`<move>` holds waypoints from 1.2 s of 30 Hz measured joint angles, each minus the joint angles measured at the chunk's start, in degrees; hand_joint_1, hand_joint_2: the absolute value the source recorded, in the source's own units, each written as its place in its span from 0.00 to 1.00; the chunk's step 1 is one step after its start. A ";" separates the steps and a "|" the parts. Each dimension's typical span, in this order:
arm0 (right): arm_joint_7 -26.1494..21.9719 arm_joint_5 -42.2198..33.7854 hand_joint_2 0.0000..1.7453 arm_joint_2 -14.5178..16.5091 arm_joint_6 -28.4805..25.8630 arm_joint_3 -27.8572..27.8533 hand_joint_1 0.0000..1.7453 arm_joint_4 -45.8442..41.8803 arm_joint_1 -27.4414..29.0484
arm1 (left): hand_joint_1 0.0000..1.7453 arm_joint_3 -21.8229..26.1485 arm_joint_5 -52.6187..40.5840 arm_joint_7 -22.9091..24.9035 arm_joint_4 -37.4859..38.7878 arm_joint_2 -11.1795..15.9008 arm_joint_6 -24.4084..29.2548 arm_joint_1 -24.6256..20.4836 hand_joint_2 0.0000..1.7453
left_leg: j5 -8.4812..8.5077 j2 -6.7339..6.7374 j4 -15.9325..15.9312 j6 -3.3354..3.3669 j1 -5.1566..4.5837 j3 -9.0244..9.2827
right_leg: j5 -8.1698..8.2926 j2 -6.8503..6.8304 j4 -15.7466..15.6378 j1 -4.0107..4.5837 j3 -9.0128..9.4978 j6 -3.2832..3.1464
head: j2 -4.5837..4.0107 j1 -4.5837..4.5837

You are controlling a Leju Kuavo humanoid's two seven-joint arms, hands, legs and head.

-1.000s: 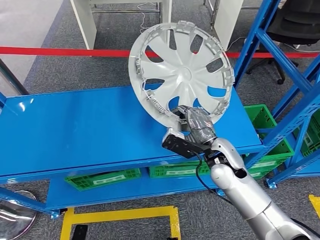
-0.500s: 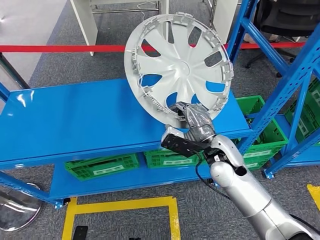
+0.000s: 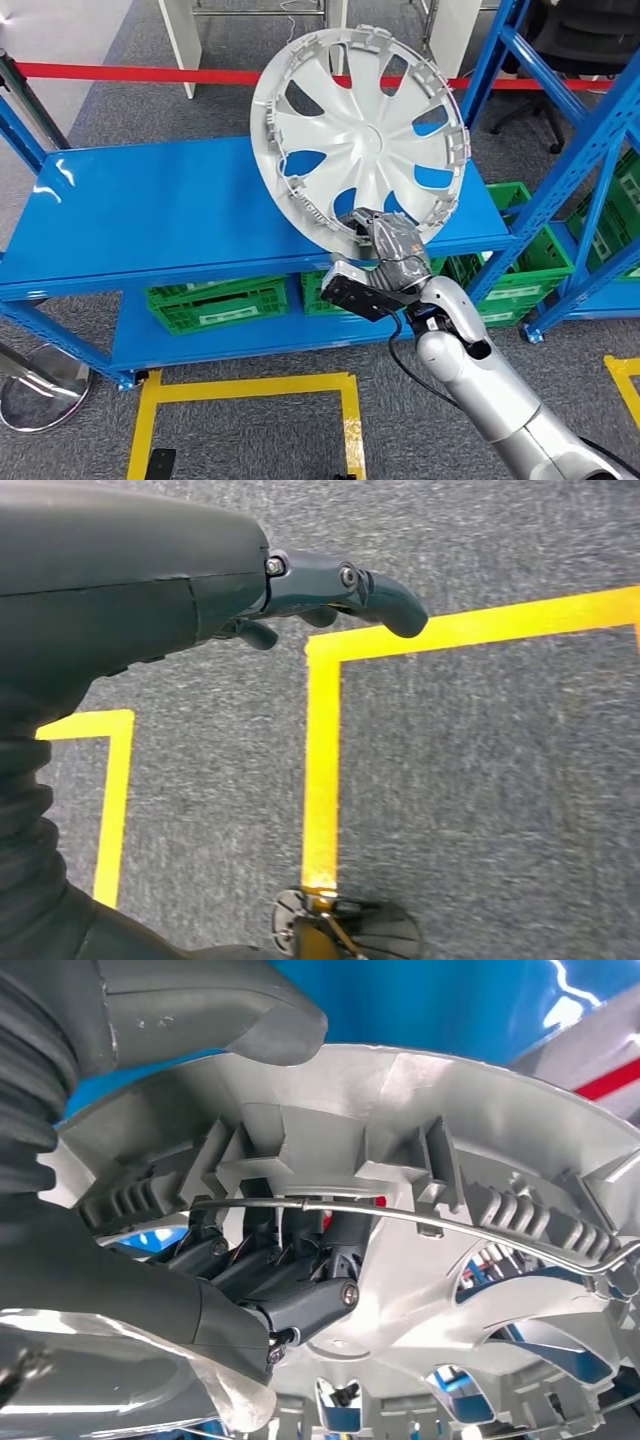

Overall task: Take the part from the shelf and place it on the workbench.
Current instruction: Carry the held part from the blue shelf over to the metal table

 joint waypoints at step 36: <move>-0.35 0.00 1.00 0.44 -1.35 -0.52 1.00 0.04 1.30 | 0.00 0.17 -0.70 -0.51 0.01 0.08 0.39 0.23 1.00 | 2.27 0.23 -0.36 -0.38 -0.67 -2.51 | 4.00 -0.14 -14.63 0.73 12.05 -1.15 | 0.00 -0.08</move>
